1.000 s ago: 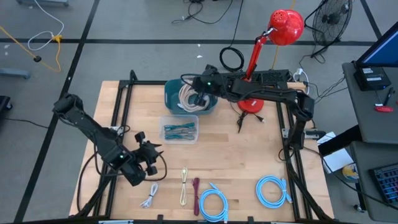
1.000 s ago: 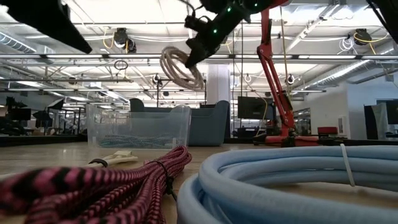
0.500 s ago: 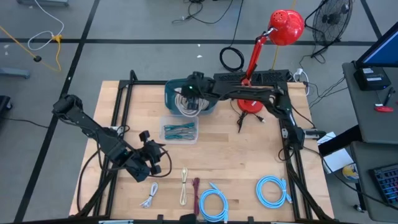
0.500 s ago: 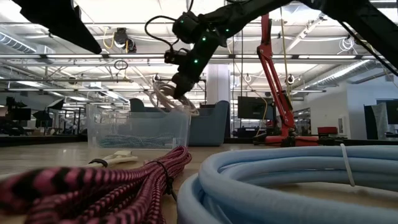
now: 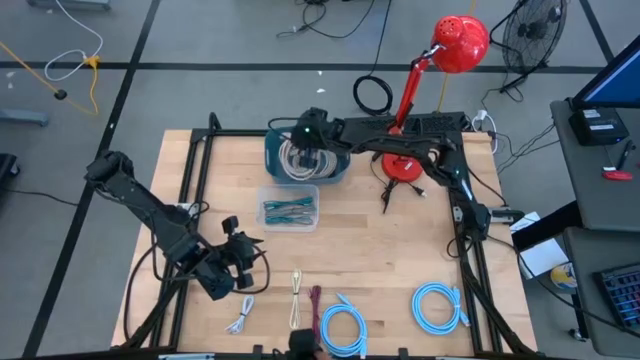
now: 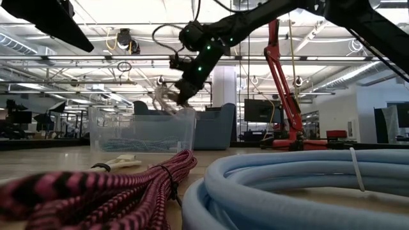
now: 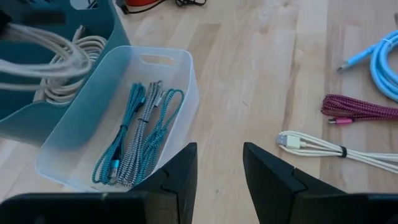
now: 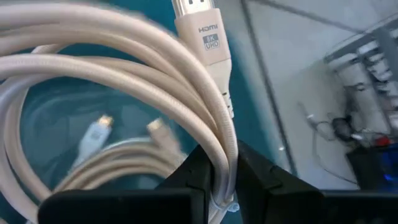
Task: Pick & Place USB Port
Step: Put the light brown USB cable into the dark blue bin, then put the right blue USB cable into the dark blue bin
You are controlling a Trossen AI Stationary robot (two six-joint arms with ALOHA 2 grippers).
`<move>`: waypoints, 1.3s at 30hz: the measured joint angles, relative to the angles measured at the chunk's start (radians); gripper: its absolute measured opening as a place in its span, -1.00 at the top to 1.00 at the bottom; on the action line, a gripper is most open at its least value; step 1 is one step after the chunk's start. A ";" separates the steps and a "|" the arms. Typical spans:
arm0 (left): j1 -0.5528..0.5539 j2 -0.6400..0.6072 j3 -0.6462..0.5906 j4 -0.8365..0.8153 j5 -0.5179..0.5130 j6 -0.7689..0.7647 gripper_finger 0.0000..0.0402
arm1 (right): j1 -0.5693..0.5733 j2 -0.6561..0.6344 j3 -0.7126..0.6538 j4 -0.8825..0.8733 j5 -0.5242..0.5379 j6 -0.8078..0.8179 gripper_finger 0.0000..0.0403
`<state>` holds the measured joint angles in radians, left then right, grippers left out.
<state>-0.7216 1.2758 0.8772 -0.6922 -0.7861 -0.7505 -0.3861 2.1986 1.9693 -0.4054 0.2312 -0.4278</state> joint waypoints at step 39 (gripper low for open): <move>0.001 0.000 -0.010 -0.022 -0.007 -0.023 0.34 | 0.114 -0.061 0.000 0.059 0.085 -0.046 0.13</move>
<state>-0.7204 1.2758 0.8670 -0.7137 -0.7930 -0.7731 -0.2725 2.1379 1.9695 -0.3467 0.3167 -0.4738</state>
